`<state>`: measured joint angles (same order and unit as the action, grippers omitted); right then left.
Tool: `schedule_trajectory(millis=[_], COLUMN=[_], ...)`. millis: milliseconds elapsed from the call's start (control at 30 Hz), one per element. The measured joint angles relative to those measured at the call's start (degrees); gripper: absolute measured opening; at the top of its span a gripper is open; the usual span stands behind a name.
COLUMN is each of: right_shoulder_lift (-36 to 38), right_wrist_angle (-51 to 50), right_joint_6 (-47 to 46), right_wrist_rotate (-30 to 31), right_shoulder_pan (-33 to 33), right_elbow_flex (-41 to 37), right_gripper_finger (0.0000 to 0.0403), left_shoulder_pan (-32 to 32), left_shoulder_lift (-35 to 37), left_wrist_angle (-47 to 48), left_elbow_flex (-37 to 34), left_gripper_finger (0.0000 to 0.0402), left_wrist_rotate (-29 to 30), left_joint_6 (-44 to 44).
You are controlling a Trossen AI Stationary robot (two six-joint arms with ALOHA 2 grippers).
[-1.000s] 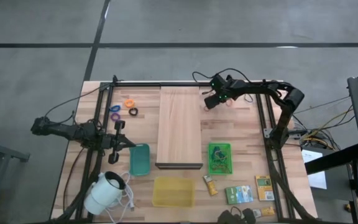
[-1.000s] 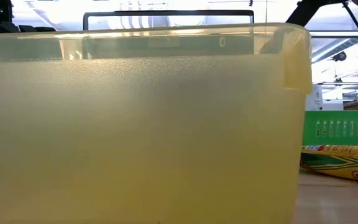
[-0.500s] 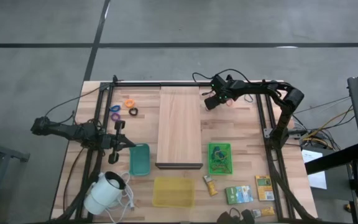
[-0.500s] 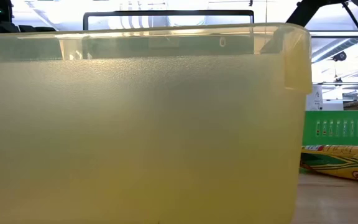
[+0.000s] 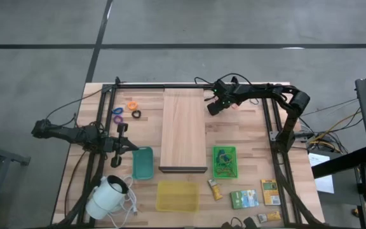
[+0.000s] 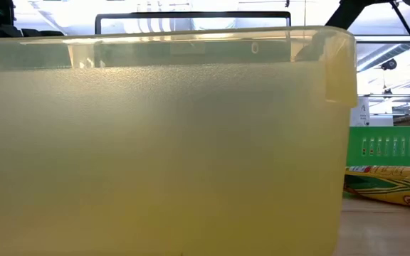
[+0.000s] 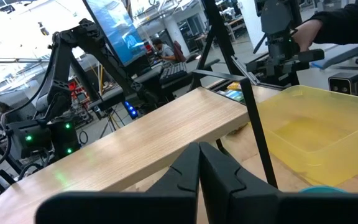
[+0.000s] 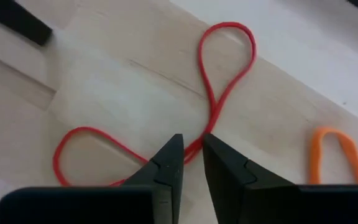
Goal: Pick & Place Office Desk Supplies
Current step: Put the red rubber band into the green bin
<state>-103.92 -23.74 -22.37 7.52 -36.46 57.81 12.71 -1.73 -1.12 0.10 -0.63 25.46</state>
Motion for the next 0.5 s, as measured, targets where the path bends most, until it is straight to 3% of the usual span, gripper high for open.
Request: schedule_trajectory(millis=[233,500], right_shoulder_lift=[0.06,0.26], right_wrist_angle=[0.09,0.08], right_joint_6=[0.03,0.31], right_wrist_rotate=[2.9,3.26], right_shoulder_pan=[-0.59,-0.62], right_elbow_flex=[-0.61,-0.69], right_gripper_finger=[0.0013,0.0008], left_shoulder_pan=[0.0,0.0], left_shoulder_lift=[-0.01,0.01], left_wrist_angle=[0.01,0.02], left_elbow_flex=[0.0,0.02], left_gripper_finger=[0.0012,0.0012], left_wrist_rotate=[0.01,-0.01], left_joint_6=[0.0,0.02])
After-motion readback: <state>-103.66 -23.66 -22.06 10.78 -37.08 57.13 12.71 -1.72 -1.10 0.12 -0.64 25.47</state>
